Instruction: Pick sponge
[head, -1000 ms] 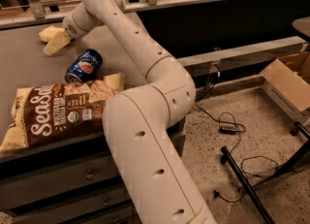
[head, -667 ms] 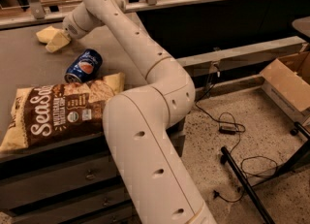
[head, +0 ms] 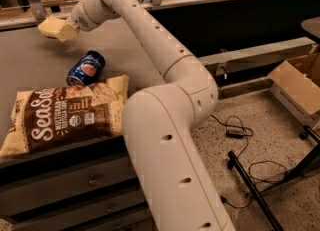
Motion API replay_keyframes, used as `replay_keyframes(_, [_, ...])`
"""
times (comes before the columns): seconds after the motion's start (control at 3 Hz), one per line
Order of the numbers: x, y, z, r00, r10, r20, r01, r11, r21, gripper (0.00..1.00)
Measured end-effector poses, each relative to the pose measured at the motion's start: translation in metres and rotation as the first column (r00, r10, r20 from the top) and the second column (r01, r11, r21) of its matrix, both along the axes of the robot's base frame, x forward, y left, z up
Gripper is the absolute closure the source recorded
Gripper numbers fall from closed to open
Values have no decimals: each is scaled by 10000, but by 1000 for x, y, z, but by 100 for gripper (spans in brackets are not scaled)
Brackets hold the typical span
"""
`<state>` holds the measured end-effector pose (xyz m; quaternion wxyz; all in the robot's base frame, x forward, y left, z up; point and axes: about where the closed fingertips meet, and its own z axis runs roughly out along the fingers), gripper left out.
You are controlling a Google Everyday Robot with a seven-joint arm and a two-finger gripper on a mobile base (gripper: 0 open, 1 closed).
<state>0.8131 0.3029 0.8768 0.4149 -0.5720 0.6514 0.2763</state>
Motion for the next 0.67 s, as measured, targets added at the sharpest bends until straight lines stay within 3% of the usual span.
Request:
replay_keyframes(0.33, [-23, -37, 42, 9942, 534, 933, -539, 9985, 29, 100])
replay_keyframes(0.67, [-23, -37, 42, 9941, 542, 938, -547, 9985, 25, 100])
